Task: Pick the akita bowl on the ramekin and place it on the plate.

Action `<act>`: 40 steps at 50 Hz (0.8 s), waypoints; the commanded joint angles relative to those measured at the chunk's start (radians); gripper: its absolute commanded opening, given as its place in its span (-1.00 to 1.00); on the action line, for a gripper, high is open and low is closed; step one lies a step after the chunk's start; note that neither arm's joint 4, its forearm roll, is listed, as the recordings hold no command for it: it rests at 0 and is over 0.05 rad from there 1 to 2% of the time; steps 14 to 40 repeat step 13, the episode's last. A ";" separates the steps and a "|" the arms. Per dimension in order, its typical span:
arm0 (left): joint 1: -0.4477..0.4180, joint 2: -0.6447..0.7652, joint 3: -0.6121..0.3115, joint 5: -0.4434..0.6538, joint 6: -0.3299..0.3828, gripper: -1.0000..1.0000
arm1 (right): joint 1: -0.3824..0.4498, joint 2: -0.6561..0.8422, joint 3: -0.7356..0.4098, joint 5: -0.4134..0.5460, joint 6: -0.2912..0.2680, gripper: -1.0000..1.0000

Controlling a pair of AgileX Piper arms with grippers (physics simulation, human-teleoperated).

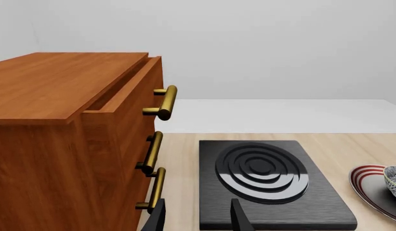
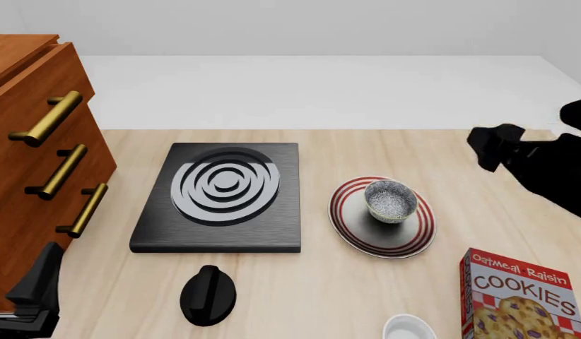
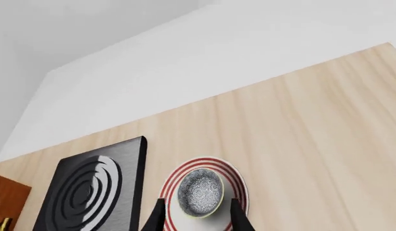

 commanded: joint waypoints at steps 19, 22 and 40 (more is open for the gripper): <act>0.000 -0.006 -0.001 0.007 0.001 1.00 | 0.023 -0.697 -0.083 0.487 -0.315 1.00; 0.000 -0.006 -0.001 0.007 0.001 1.00 | 0.023 -0.697 -0.083 0.487 -0.315 1.00; 0.000 -0.006 -0.001 0.007 0.001 1.00 | 0.023 -0.697 -0.083 0.487 -0.315 1.00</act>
